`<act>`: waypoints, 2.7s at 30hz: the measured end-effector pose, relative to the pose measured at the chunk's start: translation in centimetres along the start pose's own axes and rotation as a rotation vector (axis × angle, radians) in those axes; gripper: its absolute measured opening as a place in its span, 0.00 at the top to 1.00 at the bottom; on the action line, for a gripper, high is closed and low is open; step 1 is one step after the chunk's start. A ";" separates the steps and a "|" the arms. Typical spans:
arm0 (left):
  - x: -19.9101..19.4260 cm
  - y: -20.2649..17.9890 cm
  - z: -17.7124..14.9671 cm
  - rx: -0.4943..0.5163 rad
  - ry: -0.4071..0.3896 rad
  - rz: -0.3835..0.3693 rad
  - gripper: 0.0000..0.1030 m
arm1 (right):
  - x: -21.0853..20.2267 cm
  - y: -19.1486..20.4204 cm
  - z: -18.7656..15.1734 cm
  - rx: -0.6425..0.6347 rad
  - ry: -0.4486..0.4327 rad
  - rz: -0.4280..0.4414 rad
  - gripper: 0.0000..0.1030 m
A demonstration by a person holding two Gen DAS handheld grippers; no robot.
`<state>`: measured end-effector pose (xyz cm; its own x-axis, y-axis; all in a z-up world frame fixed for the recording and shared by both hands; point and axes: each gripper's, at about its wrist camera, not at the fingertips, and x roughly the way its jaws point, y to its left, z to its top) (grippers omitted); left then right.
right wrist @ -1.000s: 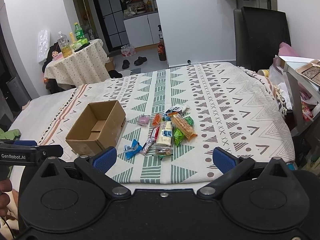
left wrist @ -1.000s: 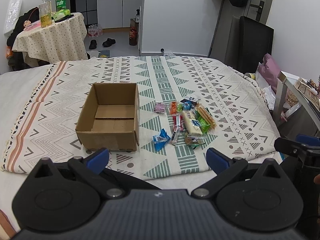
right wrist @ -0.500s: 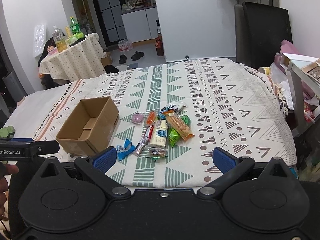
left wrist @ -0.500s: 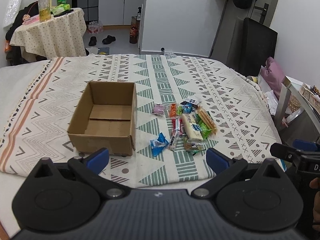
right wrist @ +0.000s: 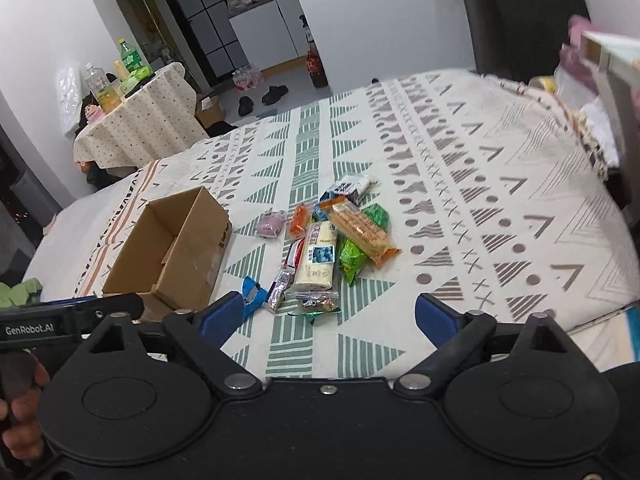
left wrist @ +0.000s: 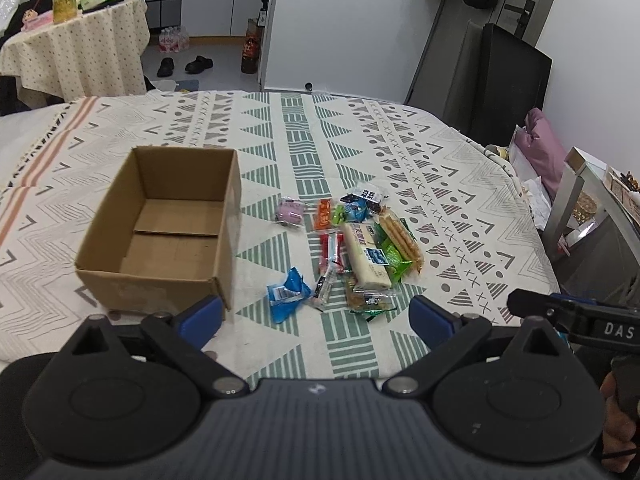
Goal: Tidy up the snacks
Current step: 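Grasp the blue candy wrapper with the left gripper while the right grasps the orange biscuit pack, then carry both snacks over the cardboard box and release them inside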
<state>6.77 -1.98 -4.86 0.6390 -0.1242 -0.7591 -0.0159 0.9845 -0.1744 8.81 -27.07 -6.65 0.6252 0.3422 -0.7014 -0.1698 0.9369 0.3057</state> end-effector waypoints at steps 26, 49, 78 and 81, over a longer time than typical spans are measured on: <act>13.2 -0.7 1.5 -0.061 0.128 0.135 0.37 | 9.9 -5.4 3.3 0.121 0.079 0.098 0.27; 20.5 1.3 -0.6 -0.290 0.193 0.328 0.40 | 18.2 -6.8 6.1 0.052 0.175 0.120 0.28; 14.8 -0.7 2.0 -0.211 0.091 0.235 0.70 | 14.9 -6.6 6.4 0.149 0.136 0.173 0.66; 13.6 -0.5 2.7 -0.209 0.075 0.231 0.70 | 14.0 -6.0 6.3 0.164 0.119 0.186 0.66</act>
<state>17.53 -3.83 -13.46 0.5415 0.0833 -0.8366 -0.3168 0.9419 -0.1112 23.38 -28.37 -14.26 0.4994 0.5220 -0.6915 -0.1418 0.8366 0.5292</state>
